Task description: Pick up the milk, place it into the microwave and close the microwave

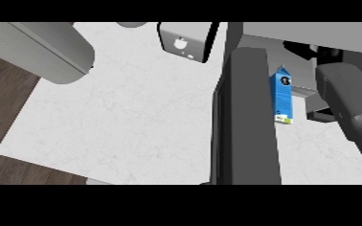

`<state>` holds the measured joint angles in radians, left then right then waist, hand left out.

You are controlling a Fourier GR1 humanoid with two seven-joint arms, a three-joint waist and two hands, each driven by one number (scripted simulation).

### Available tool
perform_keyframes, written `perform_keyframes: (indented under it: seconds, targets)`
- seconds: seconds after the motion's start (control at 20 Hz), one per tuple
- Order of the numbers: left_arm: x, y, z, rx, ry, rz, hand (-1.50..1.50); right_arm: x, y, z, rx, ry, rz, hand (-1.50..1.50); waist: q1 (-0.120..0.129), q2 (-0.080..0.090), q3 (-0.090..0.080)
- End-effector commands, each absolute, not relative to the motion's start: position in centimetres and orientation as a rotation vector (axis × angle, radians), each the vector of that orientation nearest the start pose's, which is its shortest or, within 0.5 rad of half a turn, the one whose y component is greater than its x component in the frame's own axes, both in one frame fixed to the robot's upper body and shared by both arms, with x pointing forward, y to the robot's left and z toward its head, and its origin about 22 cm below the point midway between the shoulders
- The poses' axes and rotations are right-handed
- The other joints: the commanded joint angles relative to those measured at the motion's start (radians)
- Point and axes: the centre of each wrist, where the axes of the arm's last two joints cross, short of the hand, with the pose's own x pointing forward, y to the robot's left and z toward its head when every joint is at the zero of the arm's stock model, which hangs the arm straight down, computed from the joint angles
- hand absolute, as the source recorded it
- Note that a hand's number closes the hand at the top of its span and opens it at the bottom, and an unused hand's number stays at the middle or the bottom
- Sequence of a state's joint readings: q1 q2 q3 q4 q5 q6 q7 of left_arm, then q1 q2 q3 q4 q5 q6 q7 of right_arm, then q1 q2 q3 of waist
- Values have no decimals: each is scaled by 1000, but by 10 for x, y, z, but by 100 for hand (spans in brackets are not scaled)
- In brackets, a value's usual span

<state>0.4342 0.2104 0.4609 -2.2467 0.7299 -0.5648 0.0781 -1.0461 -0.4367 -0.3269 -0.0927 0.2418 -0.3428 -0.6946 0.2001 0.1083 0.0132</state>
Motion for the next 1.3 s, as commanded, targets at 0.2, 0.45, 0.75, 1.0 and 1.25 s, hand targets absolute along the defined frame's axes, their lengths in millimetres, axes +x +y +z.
perform_keyframes:
  seconds: [0.2, 0.45, 0.75, 1.0, 1.25]
  targets:
    - [108, 355, 124, -272, -1964, -134, -150, 433, -331, 66, -714, -1827, 200, 150, 14, 4, -1]
    - [113, 355, 126, -248, -1949, -154, -150, 446, -286, 70, -510, -1919, 173, -150, 16, -4, 2]
    - [118, 352, 121, -274, -1938, -168, -150, 452, -258, 70, -513, -1812, 363, -150, 28, -14, -9]
    - [120, 354, 120, -271, -1917, -175, -150, 458, -225, 76, -546, -1795, 344, -150, 29, -19, -9]
    - [127, 355, 116, -283, -1905, -182, -150, 462, -197, 85, -522, -1842, 303, -150, 9, -21, -9]
